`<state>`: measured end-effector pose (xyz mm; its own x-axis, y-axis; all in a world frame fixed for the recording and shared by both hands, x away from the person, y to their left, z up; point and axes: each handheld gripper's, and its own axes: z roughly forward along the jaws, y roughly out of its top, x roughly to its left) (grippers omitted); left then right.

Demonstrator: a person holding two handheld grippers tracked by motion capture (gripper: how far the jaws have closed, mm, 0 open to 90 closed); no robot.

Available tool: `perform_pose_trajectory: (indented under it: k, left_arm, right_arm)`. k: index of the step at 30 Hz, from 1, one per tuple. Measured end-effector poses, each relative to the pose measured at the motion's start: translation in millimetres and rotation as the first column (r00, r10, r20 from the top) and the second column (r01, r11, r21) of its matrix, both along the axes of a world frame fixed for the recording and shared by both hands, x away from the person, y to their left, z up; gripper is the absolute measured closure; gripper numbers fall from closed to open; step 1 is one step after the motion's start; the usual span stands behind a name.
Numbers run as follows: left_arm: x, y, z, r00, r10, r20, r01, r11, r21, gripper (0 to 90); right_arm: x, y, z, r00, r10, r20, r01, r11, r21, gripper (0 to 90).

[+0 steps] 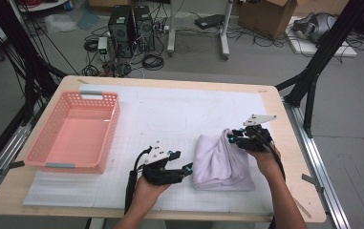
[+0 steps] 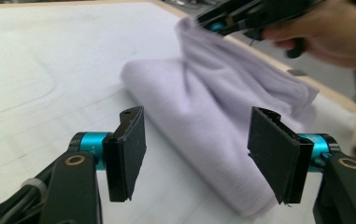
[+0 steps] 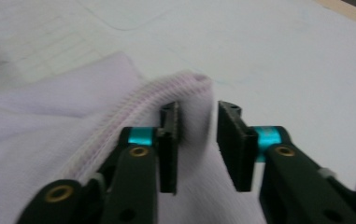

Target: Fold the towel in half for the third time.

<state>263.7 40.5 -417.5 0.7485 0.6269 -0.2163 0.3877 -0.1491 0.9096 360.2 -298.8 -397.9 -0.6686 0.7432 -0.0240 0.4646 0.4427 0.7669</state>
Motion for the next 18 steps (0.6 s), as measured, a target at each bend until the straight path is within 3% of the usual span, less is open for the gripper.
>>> perform_pose_trajectory:
  k: [3,5,7,10,13,18]
  left_arm:
    - [-1.5,13.1,-4.0,0.9999,-0.003,0.011,0.003,1.0,-0.006,36.7]
    - [-2.2,18.0,-4.7,0.9999,0.003,0.013,-0.003,0.9999,-0.016,35.5]
    - [-3.2,22.8,-5.9,0.9999,0.005,0.015,-0.004,0.9997,-0.024,33.9]
    - [-5.3,29.8,-7.9,0.9996,-0.018,0.021,0.019,0.9993,-0.033,31.3]
    - [-8.1,35.6,-10.1,0.9998,-0.009,0.02,0.01,0.9996,-0.026,29.3]
    - [-13.1,45.5,-13.8,0.9996,0.013,0.023,-0.013,0.9994,-0.031,29.2]
  right_arm:
    - [-10.1,-15.4,1.3,0.9969,-0.079,0.002,0.079,0.997,0.029,56.4]
    - [-21.4,-27.0,4.1,0.9899,-0.142,-0.007,0.142,0.988,0.054,53.7]
    - [-33.0,-35.1,5.9,0.9857,-0.167,-0.025,0.168,0.982,0.081,51.5]
    - [-54.2,-41.1,5.1,0.9843,-0.174,-0.028,0.176,0.98,0.097,51.1]
    - [-74.6,-40.1,0.0,0.986,-0.166,-0.018,0.166,0.983,0.074,51.1]
    - [-99.1,-30.8,-12.1,0.9894,-0.132,-0.061,0.138,0.984,0.115,51.2]
